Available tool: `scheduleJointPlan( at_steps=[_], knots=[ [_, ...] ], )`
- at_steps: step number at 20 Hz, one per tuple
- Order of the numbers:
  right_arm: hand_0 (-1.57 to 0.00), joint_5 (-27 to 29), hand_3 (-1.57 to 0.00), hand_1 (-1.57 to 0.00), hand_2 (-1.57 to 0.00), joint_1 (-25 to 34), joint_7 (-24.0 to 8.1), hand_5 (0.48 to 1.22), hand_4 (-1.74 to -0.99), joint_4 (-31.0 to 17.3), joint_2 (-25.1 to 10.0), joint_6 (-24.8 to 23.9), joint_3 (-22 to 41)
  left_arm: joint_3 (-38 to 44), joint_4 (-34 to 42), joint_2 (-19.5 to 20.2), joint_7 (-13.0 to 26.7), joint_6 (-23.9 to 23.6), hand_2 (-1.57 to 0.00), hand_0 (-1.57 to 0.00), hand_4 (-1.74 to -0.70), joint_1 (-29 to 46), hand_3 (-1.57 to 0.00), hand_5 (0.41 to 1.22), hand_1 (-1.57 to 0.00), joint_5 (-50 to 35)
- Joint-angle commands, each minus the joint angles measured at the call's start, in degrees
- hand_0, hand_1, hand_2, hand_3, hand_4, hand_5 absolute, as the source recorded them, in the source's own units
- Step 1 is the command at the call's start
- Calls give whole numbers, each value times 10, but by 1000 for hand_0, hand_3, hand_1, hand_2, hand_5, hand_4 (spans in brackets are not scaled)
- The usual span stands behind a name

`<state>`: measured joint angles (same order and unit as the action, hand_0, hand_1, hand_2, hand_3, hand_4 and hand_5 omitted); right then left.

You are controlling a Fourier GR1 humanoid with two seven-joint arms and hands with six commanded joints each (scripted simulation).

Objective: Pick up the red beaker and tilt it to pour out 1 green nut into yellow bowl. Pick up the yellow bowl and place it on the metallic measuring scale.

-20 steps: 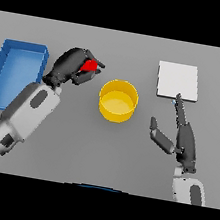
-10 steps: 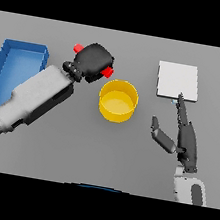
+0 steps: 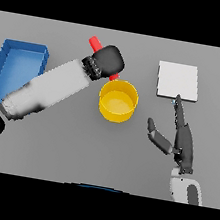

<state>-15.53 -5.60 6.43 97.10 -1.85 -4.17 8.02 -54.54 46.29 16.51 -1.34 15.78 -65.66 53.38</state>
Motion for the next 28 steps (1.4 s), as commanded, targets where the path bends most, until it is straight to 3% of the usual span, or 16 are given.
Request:
scheduleJointPlan(
  at_steps=[1,4,7,13,19,20,24,27,28],
  knots=[
    [1,1,1,1,1,5,-2,648,-1193,-1,1,2,2,-13,2,4,-2,5,-1571,-1571,-1725,-8,-1571,1219,-1571,8],
    [1,-10,1,1,1,11,-19,643,-1183,2,2,-7,2,-59,-12,1,-10,7,-1571,-1571,-1733,-27,-1571,1220,-1571,35],
    [1,2,1,1,1,2,-13,627,-1179,6,1,-2,-2,-97,-39,-9,-32,-15,-1571,-1571,-1735,-49,-1571,1221,-1571,57],
    [1,-5,1,1,1,16,-27,627,-1153,5,-5,-7,-7,-179,-59,-26,-36,-21,-1571,-1571,-1734,-98,-1571,1221,-1571,109],
    [1,-13,1,1,1,16,-28,634,-1154,-1,3,-15,-3,-236,-60,-43,-38,-21,-1571,-1571,-1722,-123,-1571,1221,-1571,130],
    [1,-13,1,1,1,10,-17,634,-1151,-1,1,-15,-2,-243,-62,-47,-34,-19,-1571,-1571,-1720,-129,-1571,1221,-1571,132],
    [1,1,1,1,1,12,-7,638,-1157,2,2,-7,-5,-249,-77,-29,-76,-23,-1571,-1571,-1721,-189,-1571,1221,-1571,121],
    [1,-3,1,1,1,8,3,654,-1154,7,2,-5,1,-243,-120,-15,-76,-48,-1571,-1571,-1725,-241,-1571,1221,-1571,116],
    [1,-9,1,1,1,2,8,659,-1156,7,1,-5,5,-228,-134,-6,-77,-54,-1571,-1571,-1728,-256,-1365,1221,-1571,102]
  ],
)
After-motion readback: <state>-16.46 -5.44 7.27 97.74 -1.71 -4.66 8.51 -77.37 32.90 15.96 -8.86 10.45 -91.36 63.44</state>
